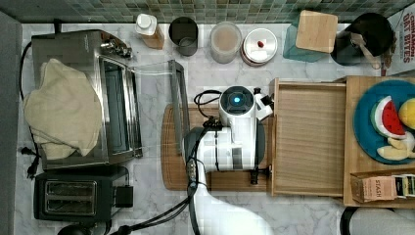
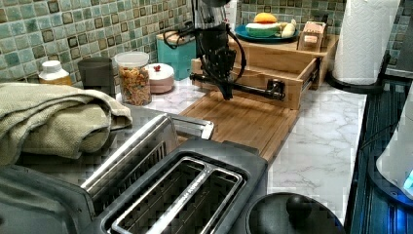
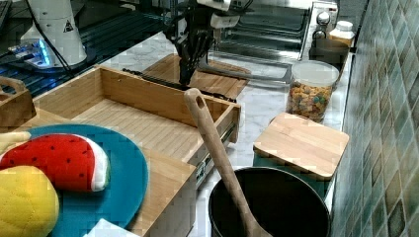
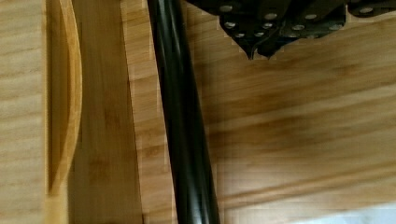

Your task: Close the drawer.

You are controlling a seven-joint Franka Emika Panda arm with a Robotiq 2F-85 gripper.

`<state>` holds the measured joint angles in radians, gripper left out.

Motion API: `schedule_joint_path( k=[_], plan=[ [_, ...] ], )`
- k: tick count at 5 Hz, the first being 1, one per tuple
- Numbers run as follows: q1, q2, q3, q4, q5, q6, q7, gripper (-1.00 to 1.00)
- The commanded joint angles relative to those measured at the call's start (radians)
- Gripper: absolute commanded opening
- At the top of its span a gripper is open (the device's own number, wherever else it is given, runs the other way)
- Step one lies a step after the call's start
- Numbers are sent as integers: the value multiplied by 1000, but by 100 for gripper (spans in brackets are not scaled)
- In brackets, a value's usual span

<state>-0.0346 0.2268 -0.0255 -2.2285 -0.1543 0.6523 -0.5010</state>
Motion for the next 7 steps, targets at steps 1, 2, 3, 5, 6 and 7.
schedule_joint_path(
  k=[1,2,3,5,6,7],
  plan=[
    [-25,-104,-50,-70,-115,218,1,-100],
    [-38,-103,-57,-68,-120,210,-22,-100],
    [-65,-74,-67,-69,-126,249,-63,-100],
    [-133,-10,-140,5,-121,253,-290,-100],
    [-151,7,-176,33,-100,237,-315,-100],
    [-181,31,-218,135,-95,98,-364,-100]
  ],
)
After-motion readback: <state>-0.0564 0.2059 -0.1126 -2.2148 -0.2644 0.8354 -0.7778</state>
